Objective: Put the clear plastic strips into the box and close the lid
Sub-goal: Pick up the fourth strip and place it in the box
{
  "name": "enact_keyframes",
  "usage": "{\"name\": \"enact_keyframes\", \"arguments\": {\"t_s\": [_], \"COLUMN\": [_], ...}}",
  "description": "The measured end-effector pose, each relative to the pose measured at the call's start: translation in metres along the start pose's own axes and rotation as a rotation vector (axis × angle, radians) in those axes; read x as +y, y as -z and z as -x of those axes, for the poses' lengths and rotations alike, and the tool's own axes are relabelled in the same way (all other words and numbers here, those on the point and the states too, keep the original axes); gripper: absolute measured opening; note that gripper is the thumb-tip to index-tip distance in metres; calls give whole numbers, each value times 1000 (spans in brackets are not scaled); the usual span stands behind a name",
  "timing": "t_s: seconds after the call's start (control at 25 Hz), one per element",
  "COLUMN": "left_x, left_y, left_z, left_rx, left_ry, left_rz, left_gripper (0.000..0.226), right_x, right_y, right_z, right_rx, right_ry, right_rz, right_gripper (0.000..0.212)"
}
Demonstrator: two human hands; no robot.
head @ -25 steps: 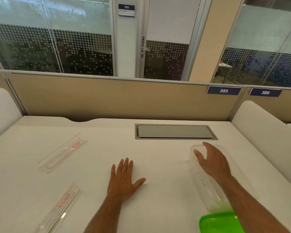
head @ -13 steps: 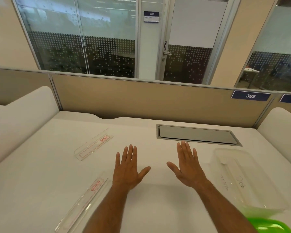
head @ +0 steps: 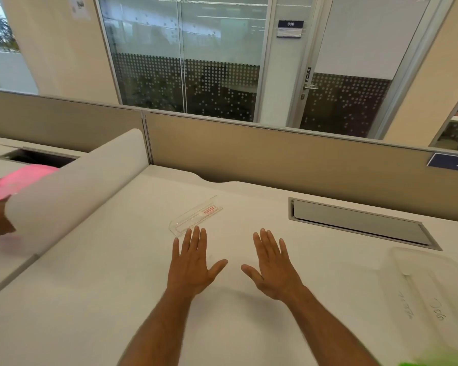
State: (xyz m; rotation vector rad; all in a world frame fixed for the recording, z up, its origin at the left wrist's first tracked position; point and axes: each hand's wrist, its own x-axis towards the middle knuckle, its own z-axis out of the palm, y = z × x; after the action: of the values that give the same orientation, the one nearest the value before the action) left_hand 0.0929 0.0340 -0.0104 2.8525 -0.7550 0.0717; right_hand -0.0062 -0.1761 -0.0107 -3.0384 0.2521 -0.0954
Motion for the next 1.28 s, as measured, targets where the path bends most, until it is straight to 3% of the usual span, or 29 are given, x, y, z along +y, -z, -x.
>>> {"name": "enact_keyframes", "arguments": {"t_s": [0.24, 0.4, 0.52, 0.64, 0.84, 1.12, 1.28], "left_x": [-44, -62, -73, -75, -68, -48, -37], "left_y": [8, 19, 27, 30, 28, 30, 29], "left_z": [19, 28, 33, 35, 32, 13, 9], "left_rx": [-18, -2, -165, -316, -349, -334, -368], "left_ry": [29, -25, -34, -57, -59, -81, -66], "left_rz": [70, 184, 369, 441, 464, 496, 606], "left_gripper": [93, 58, 30, 13, 10, 12, 16], "right_x": [-54, -82, -98, -104, -96, -63, -43], "right_y": [-11, -12, -15, -17, -11, 3, 12], "right_z": [-19, -31, -36, -37, -37, -26, -8], "right_rx": [-86, -88, -88, -81, -134, -125, -223], "right_ry": [209, 372, 471, 484, 333, 227, 258], "right_rz": [-12, 1, -22, -32, -165, -306, -316], "right_gripper": [79, 62, 49, 36, 26, 34, 76]}}
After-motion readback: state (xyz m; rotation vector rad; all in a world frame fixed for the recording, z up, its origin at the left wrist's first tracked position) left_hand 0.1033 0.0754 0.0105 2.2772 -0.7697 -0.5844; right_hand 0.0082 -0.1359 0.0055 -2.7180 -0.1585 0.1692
